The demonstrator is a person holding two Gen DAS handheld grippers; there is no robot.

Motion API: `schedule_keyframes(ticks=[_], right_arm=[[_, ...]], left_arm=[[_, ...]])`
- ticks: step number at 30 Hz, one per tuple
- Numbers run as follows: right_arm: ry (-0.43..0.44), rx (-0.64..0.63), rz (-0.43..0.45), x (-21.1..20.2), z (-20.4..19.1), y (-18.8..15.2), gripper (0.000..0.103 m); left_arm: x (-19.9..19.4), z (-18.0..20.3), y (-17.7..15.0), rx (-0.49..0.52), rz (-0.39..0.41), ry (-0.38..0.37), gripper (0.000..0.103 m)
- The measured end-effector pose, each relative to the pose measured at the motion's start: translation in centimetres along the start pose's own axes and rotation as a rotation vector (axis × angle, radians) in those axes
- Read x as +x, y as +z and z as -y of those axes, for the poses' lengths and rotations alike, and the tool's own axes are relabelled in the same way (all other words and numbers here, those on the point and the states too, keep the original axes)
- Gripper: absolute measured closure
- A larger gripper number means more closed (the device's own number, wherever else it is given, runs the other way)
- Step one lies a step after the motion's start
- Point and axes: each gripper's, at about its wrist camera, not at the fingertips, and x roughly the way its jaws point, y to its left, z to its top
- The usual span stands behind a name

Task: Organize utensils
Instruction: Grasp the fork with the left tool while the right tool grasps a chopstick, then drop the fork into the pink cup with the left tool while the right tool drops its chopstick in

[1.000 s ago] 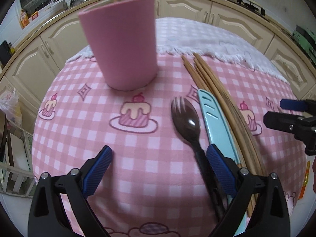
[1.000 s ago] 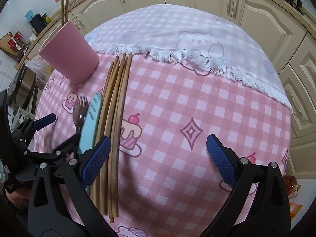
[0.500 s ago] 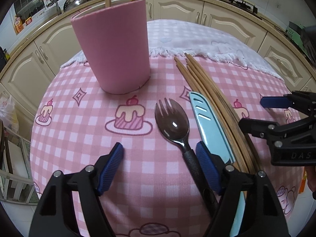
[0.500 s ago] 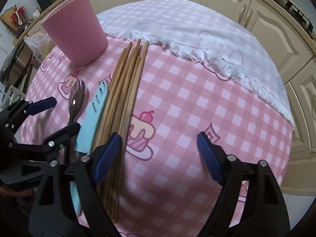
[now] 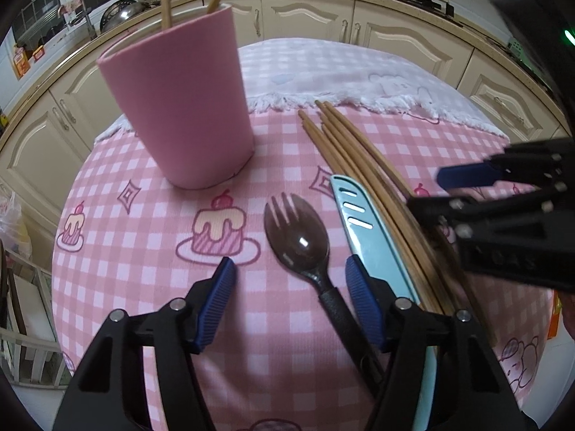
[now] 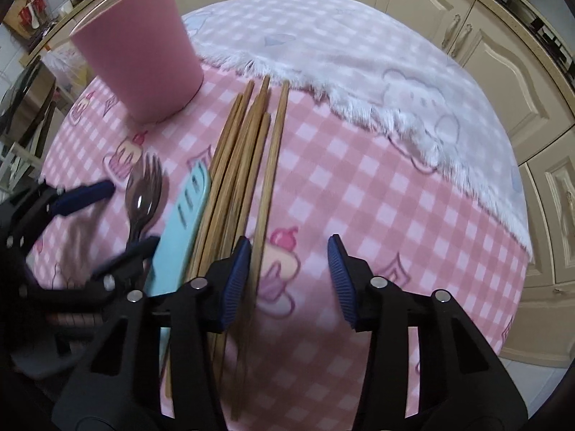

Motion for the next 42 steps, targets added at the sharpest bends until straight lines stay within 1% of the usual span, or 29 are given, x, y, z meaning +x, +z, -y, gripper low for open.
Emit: schedule_keyframes(ticks=[3, 4, 5, 6, 7, 8, 13, 16, 19, 24, 28, 32, 33, 34, 36, 38, 42], right_arm=[[-0.008, -0.005, -0.001, 0.4, -0.1, 0.9, 0.069], [-0.008, -0.012, 0.000, 0.5, -0.3, 1.2, 0.071], [-0.006, -0.020, 0.003, 0.5, -0.4, 1.5, 0.073], [0.001, -0.023, 0.006, 0.6, -0.4, 1.6, 0.082], [0.021, -0.019, 0.008, 0.6, -0.4, 1.7, 0.095], [0.035, -0.010, 0.010, 0.5, -0.2, 1.7, 0.096], [0.107, 0.057, 0.045, 0.1, 1.3, 1.0, 0.097], [0.149, 0.090, 0.090, -1.0, 2.1, 0.5, 0.097], [0.187, 0.134, 0.144, -2.4, 2.9, -0.1, 0.097], [0.237, 0.176, 0.250, -4.9, 3.9, -0.7, 0.098], [0.254, 0.207, 0.332, -6.7, 4.6, -0.9, 0.098], [0.260, 0.220, 0.419, -8.5, 4.8, -1.0, 0.098], [0.261, 0.219, 0.436, -8.9, 5.0, -1.0, 0.098], [0.263, 0.220, 0.459, -9.5, 5.0, -0.9, 0.098], [0.268, 0.223, 0.503, -10.5, 5.0, -0.6, 0.098], [0.267, 0.218, 0.542, -11.4, 4.9, -0.3, 0.098], [0.267, 0.211, 0.560, -12.0, 4.7, 0.6, 0.098]], left_arm=[[0.3, 0.1, 0.6, 0.014, 0.001, -0.013, 0.050], [0.3, 0.2, 0.7, 0.021, 0.002, -0.018, 0.057], [0.3, 0.2, 0.9, 0.026, 0.002, -0.025, 0.068], [0.3, 0.3, 0.9, 0.028, 0.001, -0.030, 0.070], [0.3, 0.3, 1.0, 0.030, -0.002, -0.038, 0.070], [0.3, 0.2, 1.1, 0.029, -0.003, -0.056, 0.071], [-0.4, -0.7, 0.7, 0.005, 0.011, -0.127, 0.073], [-1.2, -1.3, 0.6, -0.005, 0.044, -0.150, 0.074], [-2.7, -1.8, 0.4, -0.014, 0.094, -0.165, 0.075], [-5.7, -2.0, 0.2, -0.007, 0.223, -0.182, 0.075], [-8.4, -2.2, 0.0, 0.010, 0.347, -0.194, 0.075], [-10.2, -2.4, 0.4, 0.022, 0.430, -0.199, 0.076], [-10.6, -2.5, 0.5, 0.022, 0.444, -0.198, 0.078], [-10.9, -2.6, 0.8, 0.021, 0.451, -0.199, 0.099], [-11.6, -3.0, 1.3, 0.006, 0.460, -0.215, 0.100], [-12.2, -3.3, 1.6, 0.007, 0.478, -0.211, 0.100], [-12.5, -4.0, 2.3, -0.003, 0.488, -0.208, 0.100]])
